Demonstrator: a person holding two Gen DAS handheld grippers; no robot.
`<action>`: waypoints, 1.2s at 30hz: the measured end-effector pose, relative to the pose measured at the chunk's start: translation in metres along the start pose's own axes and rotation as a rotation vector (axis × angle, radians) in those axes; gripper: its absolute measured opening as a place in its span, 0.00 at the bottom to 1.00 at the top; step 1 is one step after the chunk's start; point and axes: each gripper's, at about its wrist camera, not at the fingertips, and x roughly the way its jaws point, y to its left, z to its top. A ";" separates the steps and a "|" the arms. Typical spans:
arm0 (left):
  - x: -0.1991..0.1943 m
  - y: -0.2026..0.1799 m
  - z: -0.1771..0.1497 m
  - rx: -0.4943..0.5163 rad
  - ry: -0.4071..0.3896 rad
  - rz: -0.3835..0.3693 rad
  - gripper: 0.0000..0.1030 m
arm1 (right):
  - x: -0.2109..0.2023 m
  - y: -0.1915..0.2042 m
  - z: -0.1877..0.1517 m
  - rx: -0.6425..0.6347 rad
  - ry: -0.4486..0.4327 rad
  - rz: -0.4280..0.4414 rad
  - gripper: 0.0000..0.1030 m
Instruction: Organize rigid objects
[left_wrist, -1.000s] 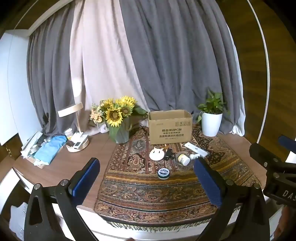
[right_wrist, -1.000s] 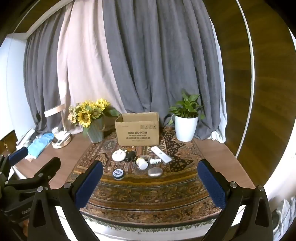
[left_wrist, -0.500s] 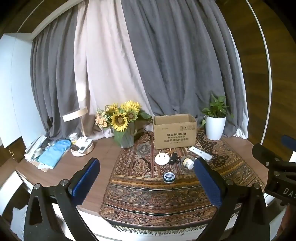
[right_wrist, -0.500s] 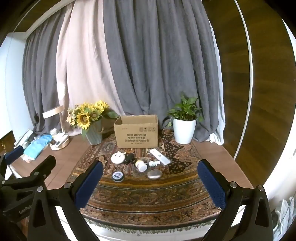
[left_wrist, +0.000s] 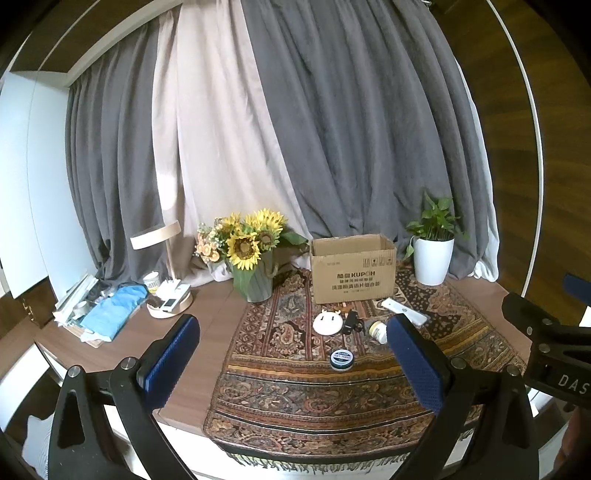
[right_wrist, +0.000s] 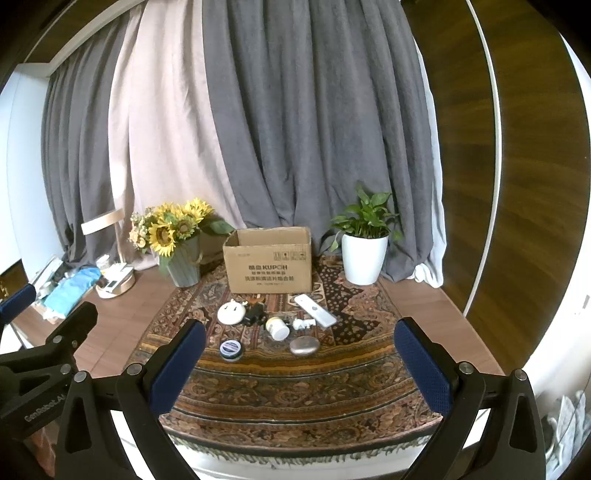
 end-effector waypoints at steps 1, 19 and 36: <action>0.000 0.000 0.001 0.001 0.000 -0.001 1.00 | 0.000 0.001 0.000 -0.001 0.000 -0.002 1.00; -0.001 -0.001 -0.003 -0.001 -0.004 0.000 1.00 | -0.002 0.004 0.000 -0.001 -0.002 -0.006 1.00; -0.001 -0.001 -0.003 -0.003 -0.005 0.000 1.00 | -0.002 0.005 0.000 -0.002 -0.004 -0.009 1.00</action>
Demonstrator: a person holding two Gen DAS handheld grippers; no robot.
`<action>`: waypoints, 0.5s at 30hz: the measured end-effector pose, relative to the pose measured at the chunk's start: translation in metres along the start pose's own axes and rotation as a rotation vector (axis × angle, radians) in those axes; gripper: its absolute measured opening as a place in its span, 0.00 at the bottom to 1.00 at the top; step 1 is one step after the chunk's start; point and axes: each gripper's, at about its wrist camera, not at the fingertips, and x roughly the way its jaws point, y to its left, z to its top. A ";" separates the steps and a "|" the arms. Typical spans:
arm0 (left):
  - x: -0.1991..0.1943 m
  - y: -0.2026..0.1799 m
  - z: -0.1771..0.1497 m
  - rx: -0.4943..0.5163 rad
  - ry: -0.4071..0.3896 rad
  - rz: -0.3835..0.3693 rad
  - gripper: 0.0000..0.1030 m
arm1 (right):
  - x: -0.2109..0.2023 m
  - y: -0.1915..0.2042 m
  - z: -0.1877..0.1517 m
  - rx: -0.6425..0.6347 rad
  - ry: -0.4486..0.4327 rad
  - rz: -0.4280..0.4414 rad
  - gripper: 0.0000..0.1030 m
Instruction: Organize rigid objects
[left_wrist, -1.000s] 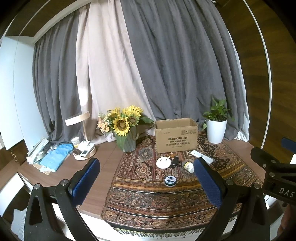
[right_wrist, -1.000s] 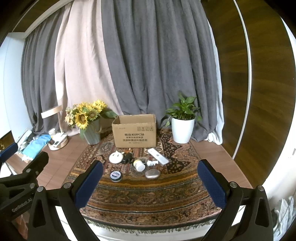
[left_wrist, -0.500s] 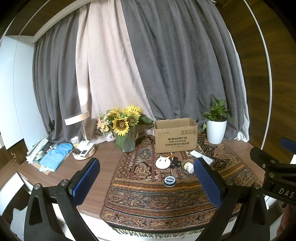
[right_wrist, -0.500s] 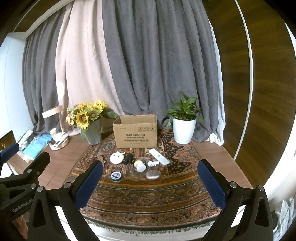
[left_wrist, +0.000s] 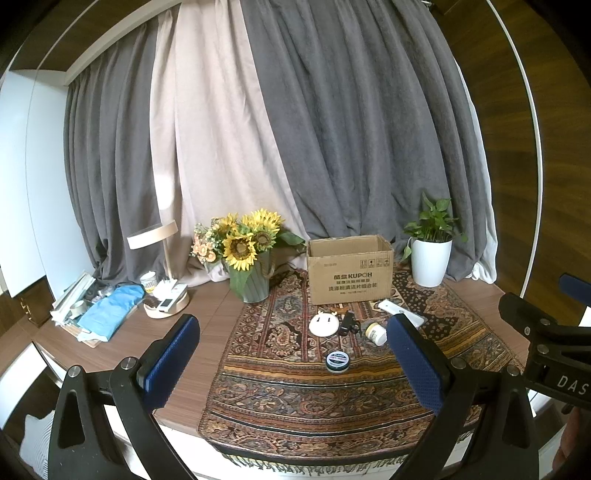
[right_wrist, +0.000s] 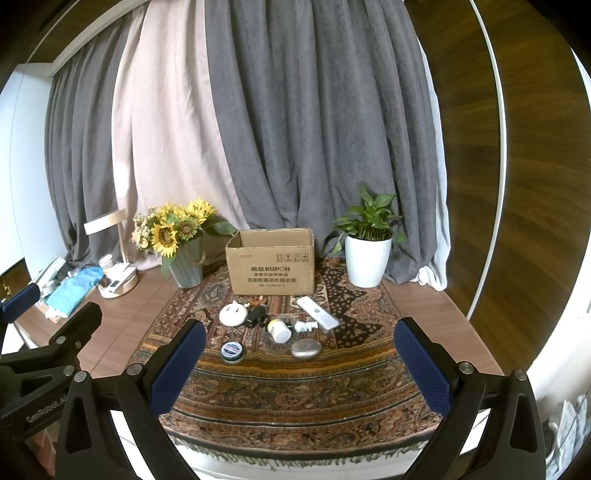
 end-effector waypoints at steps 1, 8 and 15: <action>0.000 0.000 0.000 0.001 0.000 0.000 1.00 | 0.000 0.000 0.000 0.000 0.000 0.000 1.00; 0.000 0.000 0.000 0.000 0.000 0.001 1.00 | 0.000 0.000 0.000 0.000 0.000 0.001 1.00; 0.000 0.000 0.000 -0.001 0.001 -0.001 1.00 | 0.000 0.000 0.000 0.000 -0.001 0.001 1.00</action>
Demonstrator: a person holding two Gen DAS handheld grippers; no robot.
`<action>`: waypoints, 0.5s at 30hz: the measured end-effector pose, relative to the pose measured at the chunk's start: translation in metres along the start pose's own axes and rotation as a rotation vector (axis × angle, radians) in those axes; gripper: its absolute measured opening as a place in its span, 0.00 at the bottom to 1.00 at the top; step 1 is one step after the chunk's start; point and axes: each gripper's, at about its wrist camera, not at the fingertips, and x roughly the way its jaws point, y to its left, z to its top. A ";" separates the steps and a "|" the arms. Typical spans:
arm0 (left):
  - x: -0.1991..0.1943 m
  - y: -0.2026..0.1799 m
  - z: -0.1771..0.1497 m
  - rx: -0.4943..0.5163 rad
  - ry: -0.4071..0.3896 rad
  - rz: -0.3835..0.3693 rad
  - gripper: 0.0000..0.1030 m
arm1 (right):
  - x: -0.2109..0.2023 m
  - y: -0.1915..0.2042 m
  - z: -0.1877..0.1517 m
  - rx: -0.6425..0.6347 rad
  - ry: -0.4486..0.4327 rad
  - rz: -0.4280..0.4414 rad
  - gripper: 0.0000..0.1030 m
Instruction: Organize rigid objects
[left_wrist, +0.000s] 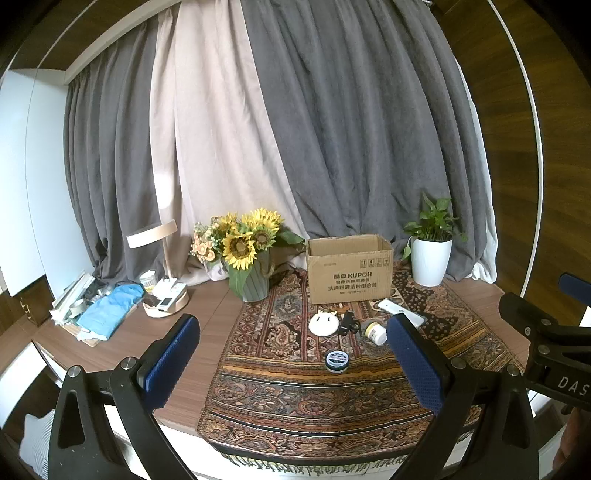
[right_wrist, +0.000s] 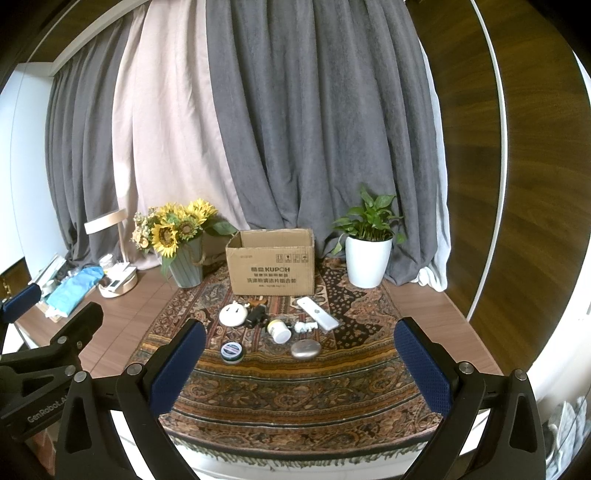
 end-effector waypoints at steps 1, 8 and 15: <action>0.000 0.000 0.000 0.000 0.000 -0.002 1.00 | 0.000 0.000 0.000 0.000 0.000 0.000 1.00; 0.002 -0.005 -0.001 -0.006 0.016 -0.009 1.00 | 0.000 0.001 0.000 0.000 0.002 0.000 1.00; 0.026 -0.018 -0.012 -0.011 0.072 -0.020 1.00 | 0.010 0.002 -0.003 -0.012 0.026 0.005 1.00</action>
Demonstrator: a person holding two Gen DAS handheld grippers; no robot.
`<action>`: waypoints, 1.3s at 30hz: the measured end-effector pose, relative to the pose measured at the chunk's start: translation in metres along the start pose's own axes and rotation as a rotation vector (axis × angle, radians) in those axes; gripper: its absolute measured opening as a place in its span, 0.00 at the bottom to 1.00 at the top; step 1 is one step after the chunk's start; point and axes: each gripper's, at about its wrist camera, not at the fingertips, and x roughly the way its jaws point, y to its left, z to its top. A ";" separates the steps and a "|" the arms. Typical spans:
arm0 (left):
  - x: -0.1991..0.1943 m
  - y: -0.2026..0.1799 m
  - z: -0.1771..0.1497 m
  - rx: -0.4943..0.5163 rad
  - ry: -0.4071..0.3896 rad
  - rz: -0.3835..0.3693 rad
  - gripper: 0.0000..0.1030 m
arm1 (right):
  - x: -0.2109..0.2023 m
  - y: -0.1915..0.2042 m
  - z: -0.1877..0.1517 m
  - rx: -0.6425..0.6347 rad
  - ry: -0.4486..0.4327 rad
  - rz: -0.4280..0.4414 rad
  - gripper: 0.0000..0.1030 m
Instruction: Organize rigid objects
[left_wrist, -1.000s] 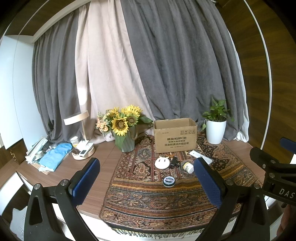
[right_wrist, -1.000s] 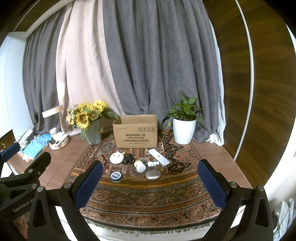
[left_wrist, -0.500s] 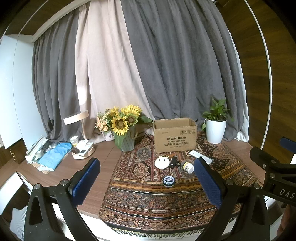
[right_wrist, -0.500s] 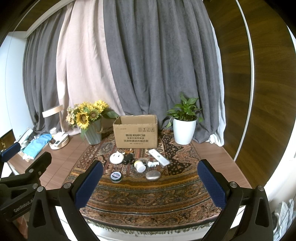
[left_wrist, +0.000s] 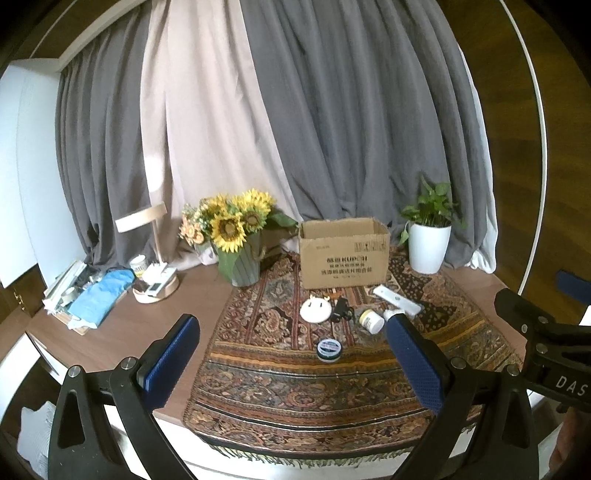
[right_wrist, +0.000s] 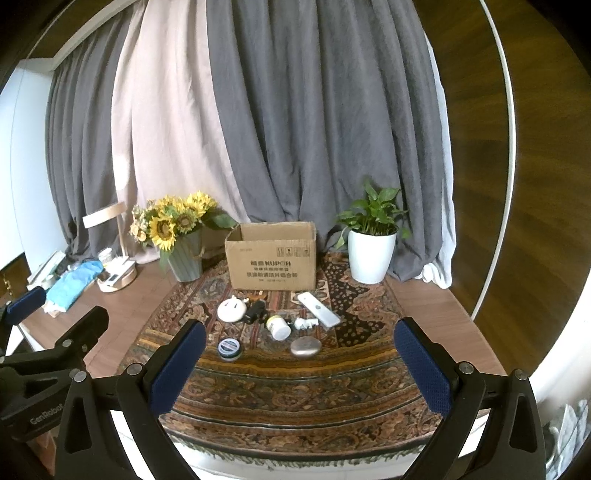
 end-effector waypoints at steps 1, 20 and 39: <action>0.004 -0.003 -0.003 -0.001 0.011 -0.001 1.00 | 0.004 -0.001 -0.001 -0.002 0.008 0.001 1.00; 0.131 -0.014 -0.030 0.032 0.121 -0.058 1.00 | 0.134 -0.007 -0.032 -0.025 0.200 0.052 1.00; 0.290 -0.045 -0.086 0.029 0.431 -0.161 0.89 | 0.293 -0.014 -0.074 -0.059 0.443 0.027 0.99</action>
